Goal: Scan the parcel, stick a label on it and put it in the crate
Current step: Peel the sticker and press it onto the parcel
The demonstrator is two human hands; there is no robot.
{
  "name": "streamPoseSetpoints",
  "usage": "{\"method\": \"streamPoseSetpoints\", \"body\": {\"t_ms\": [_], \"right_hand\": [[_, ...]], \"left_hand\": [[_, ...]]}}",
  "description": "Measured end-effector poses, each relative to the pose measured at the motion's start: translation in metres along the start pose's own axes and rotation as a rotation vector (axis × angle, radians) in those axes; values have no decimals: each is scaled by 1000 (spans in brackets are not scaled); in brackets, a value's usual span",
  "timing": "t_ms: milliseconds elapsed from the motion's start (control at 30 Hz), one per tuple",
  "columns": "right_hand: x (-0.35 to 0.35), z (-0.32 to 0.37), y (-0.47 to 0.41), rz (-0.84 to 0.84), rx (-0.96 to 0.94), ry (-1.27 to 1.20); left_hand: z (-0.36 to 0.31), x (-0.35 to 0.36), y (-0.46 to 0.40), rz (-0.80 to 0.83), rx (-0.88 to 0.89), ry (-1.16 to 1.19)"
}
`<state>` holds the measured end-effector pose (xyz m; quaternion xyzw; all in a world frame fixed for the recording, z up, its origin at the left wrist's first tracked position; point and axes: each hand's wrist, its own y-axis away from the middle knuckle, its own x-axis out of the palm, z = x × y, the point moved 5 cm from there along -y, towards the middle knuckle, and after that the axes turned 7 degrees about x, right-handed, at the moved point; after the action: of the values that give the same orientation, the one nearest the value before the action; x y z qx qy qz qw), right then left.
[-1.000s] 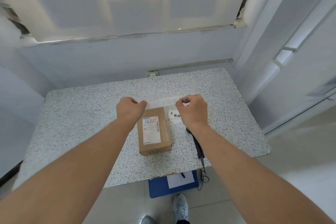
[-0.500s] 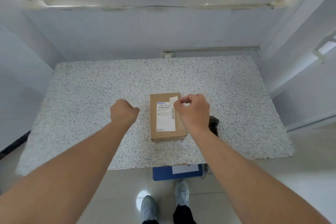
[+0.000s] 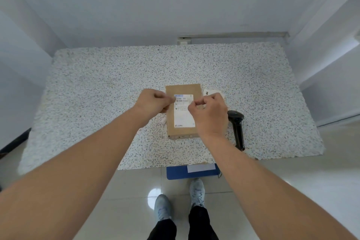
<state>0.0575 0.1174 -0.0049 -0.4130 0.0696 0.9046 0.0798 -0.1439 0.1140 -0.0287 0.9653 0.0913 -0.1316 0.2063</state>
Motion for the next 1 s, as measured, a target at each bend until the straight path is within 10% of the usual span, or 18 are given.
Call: {"method": "streamPoseSetpoints", "body": {"t_ms": [633, 1000], "right_hand": [[-8, 18, -8, 147, -258, 108], [-6, -20, -37, 112, 69, -53]], "left_hand": [[-55, 27, -13, 145, 7, -231], [-47, 28, -26, 220, 112, -523]]}}
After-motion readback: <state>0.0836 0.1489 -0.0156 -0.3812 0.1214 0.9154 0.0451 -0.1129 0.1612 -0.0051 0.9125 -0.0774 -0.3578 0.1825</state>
